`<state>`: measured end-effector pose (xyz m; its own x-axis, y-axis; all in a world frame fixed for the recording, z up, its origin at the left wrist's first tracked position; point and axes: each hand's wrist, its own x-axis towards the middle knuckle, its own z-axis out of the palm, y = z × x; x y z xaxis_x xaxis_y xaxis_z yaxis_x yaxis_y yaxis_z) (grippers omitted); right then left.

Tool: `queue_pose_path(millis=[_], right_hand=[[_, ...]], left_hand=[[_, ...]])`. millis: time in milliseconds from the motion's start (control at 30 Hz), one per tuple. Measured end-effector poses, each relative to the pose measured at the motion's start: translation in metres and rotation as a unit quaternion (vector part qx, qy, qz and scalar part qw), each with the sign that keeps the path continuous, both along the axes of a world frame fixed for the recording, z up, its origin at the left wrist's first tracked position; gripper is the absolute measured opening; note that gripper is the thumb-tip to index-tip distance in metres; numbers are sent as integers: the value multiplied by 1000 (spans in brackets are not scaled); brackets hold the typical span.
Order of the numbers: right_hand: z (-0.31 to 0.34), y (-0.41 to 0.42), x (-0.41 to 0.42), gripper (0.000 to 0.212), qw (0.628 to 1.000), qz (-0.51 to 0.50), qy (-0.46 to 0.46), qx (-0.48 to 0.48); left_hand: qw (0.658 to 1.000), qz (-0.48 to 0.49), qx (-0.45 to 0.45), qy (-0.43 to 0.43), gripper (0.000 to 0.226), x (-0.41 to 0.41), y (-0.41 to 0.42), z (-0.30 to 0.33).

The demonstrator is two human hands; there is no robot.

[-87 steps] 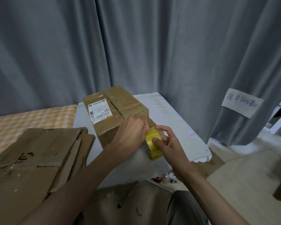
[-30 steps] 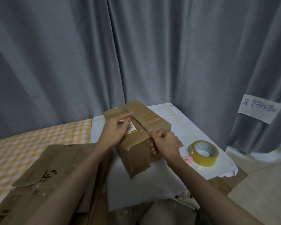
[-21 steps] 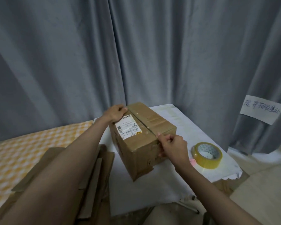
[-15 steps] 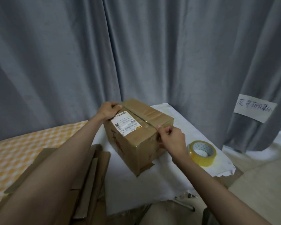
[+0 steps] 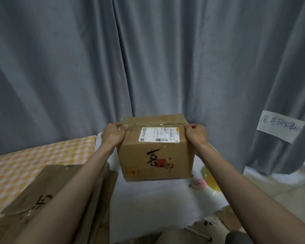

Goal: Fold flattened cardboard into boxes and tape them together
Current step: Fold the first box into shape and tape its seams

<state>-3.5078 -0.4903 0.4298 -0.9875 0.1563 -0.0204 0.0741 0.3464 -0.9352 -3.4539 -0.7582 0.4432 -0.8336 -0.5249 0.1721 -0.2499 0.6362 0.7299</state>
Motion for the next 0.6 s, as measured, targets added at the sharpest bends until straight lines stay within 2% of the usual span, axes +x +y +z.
queue_pose_path(millis=[67,167,267,333,433,500,600], right_hand=[[-10,1,-3,40,999,28,-14,36],[-25,7,-5,43,997,46,-6,55],[-23,9,-7,41,998,50,-7,29],[-21,9,-5,40,998,52,-2,31],[-20,9,-1,39,998,54,6,25],[-15,6,-2,38,998,58,6,26],[-6,-8,-5,37,996,82,16,34]], left_hand=[[1000,9,16,-4,41,8,8,-18],[999,28,21,8,37,15,16,-30],[993,19,-118,-24,36,12,22,-23],[986,-28,-161,-36,34,11,30,-18],[984,-102,-129,-68,44,12,38,-20],[987,-98,-110,-67,50,14,33,-18],[983,-101,-133,-78,52,19,18,-15]])
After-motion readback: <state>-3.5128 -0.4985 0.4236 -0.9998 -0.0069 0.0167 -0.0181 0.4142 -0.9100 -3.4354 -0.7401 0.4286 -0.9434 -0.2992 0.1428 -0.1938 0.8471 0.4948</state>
